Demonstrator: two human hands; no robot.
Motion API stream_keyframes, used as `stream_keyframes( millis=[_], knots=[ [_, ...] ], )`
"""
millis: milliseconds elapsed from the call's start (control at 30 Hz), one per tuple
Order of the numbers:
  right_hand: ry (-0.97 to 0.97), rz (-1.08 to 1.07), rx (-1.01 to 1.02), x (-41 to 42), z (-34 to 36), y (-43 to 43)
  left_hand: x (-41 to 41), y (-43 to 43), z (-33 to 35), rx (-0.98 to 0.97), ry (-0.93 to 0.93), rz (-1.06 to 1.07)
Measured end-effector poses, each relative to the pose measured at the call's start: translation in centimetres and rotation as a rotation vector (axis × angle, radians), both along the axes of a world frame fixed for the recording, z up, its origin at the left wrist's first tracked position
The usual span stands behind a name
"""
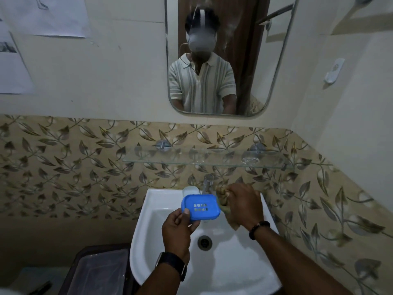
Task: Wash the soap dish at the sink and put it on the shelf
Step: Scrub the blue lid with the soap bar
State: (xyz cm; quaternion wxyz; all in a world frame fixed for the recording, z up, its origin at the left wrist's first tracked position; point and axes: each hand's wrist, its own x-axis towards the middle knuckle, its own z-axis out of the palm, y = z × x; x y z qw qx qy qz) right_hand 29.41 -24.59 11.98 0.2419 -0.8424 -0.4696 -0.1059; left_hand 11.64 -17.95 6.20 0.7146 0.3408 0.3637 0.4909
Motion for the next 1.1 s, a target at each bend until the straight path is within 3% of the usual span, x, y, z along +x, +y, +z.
stream_keyframes(
  millis=[133,333,567,633,767,800,967,1033,1100],
  knots=[
    [0.111,-0.093,0.047,2.9,-1.8,-0.2,0.0,0.2,-1.1,-0.048,-0.042,0.044],
    [0.559,-0.237,0.191,8.6,-3.2,1.1,0.5,0.6,-1.9,-0.025,-0.036,0.032],
    [0.649,-0.286,0.258,12.9,-4.4,1.9,-1.1,1.7,-2.4,-0.022,0.028,0.071],
    [0.709,-0.319,0.182,14.0,-5.3,1.5,-1.6,2.0,-2.7,-0.021,0.067,0.093],
    [0.443,-0.240,-0.415,13.9,-8.7,-0.5,-2.4,2.4,-3.4,-0.030,0.125,0.118],
    [0.449,-0.208,-0.476,13.8,-9.5,-0.9,-2.4,2.4,-3.5,-0.032,0.133,0.113],
    [0.463,-0.144,-0.607,14.5,-10.3,-0.8,-1.3,1.7,-3.0,-0.032,0.104,0.059],
    [0.303,-0.131,-0.686,14.8,-10.2,-0.9,-0.6,1.4,-2.6,-0.044,0.089,0.046],
    [0.181,-0.147,-0.605,14.2,-10.0,-1.2,-0.2,1.2,-2.3,-0.052,0.069,0.035]
  ],
)
